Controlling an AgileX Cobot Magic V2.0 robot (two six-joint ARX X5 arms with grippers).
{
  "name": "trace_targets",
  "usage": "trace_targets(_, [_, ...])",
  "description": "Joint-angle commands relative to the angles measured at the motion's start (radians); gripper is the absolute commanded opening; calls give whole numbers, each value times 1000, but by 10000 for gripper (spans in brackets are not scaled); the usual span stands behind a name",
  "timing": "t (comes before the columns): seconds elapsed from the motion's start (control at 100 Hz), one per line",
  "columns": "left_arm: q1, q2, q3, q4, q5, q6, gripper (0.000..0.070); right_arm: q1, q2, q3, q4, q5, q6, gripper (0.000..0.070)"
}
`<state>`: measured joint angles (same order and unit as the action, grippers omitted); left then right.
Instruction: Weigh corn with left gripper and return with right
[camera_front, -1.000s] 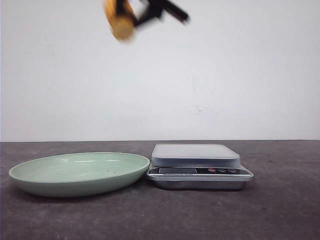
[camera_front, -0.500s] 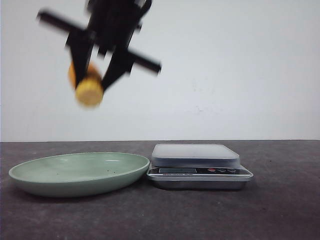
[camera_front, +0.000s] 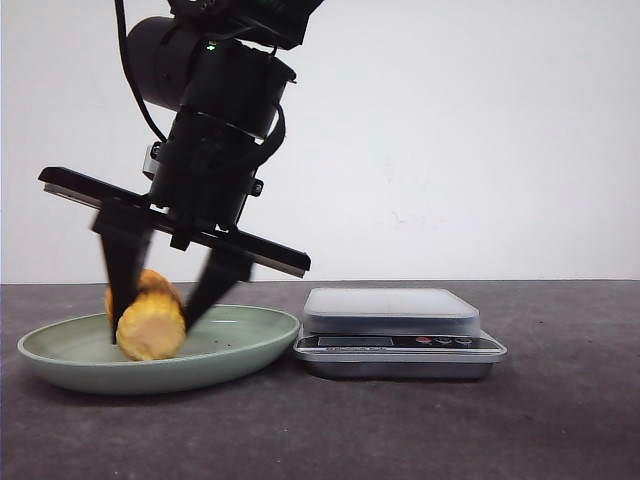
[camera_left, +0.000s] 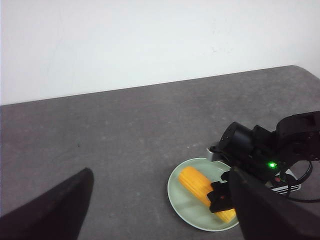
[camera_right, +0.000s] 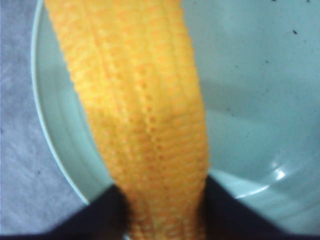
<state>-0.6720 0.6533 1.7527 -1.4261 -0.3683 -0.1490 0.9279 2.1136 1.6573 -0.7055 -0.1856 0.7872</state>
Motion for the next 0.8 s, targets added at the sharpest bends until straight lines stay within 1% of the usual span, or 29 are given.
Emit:
trace_targets(0.0, [-7, 3, 17, -43, -1, -17, 509, 11, 14, 18, -8, -6, -53, 695])
trace_targets(0.09, [-7, 3, 14, -43, -2, -6, 509, 10, 9, 18, -24, -5, -105, 700])
trace_targets(0.16, [-8, 3, 11, -43, -2, -1, 509, 8, -5, 22, -29, 13, -170, 700])
trace_targets(0.2, [-8, 3, 11, -43, -2, -2, 509, 5, -19, 28, -38, 37, -211, 700])
trace_targets(0.24, [-8, 3, 11, -43, -2, -2, 509, 5, -36, 40, -56, 79, -254, 700])
trace_targets(0.35, [-7, 3, 10, -43, -2, -3, 509, 5, -94, 89, -100, 233, -385, 700])
trace_targets(0.41, [-7, 3, 7, -43, -2, -14, 509, 5, -141, 113, -132, 307, -430, 699])
trace_targets(0.45, [-7, 3, 5, -43, -2, -29, 509, 8, -174, 126, -147, 345, -456, 614])
trace_targets(0.54, [-7, 3, -3, -43, -3, -48, 509, 17, -267, 129, -154, 401, -536, 428])
trace_targets(0.64, [-7, 3, -18, -43, -10, -48, 509, 20, -373, 129, -154, 445, -616, 136])
trace_targets(0.69, [-7, 3, -27, -43, -10, -52, 509, 20, -425, 129, -152, 454, -645, 20])
trace_targets(0.71, [-7, 3, -31, -43, -10, -55, 509, 20, -446, 129, -151, 454, -651, 0])
trace_targets(0.79, [-7, 3, -47, -43, -9, -65, 508, 20, -531, 129, -146, 453, -658, 5])
